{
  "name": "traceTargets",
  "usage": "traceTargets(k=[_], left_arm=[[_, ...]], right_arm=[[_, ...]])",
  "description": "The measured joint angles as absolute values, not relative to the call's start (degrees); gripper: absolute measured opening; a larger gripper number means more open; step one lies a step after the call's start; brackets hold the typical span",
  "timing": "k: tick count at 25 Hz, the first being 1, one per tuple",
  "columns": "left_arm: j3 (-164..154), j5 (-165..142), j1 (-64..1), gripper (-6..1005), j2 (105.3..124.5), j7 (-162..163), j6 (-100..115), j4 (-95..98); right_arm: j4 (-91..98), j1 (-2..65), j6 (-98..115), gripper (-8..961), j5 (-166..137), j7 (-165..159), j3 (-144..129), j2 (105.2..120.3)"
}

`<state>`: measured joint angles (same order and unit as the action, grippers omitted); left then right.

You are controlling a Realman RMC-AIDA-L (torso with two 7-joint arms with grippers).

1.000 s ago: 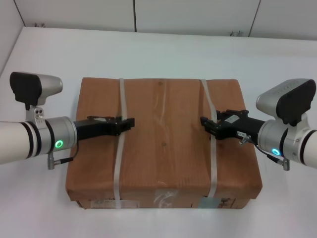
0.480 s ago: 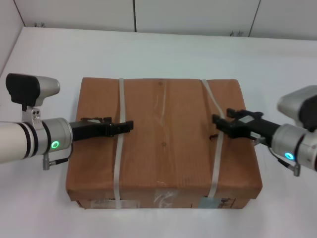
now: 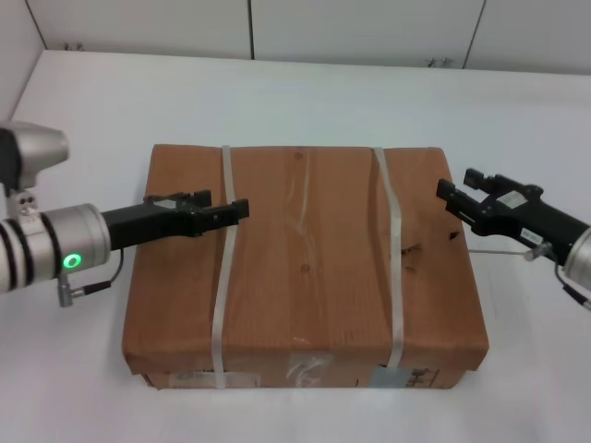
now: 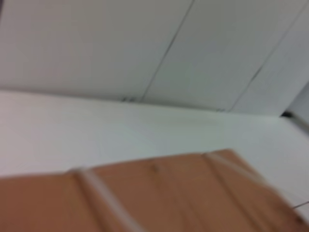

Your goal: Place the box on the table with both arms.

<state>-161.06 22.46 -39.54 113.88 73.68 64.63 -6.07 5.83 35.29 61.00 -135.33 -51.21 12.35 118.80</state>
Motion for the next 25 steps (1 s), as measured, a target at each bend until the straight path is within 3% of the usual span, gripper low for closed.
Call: traceTargets(k=[9,19,25], left_arm=[[-163.79,21.97,-34.64,813,110.7,50.02,99.15,-6.19],[-164.26,18.75,-35.83,810,110.82,49.64,103.26,-6.83],[-164.27,18.66,-36.28,809,111.08,49.51,102.95,-6.86]], right_arm=[[17.28,35.17,91.17,523,-136.01,-46.18,-7.33,118.41],[17.48,37.1,93.77,528,-136.03,-48.33,-10.45,118.46],[17.51,37.16,93.84,620,-136.06,-48.98,-11.47,118.53]])
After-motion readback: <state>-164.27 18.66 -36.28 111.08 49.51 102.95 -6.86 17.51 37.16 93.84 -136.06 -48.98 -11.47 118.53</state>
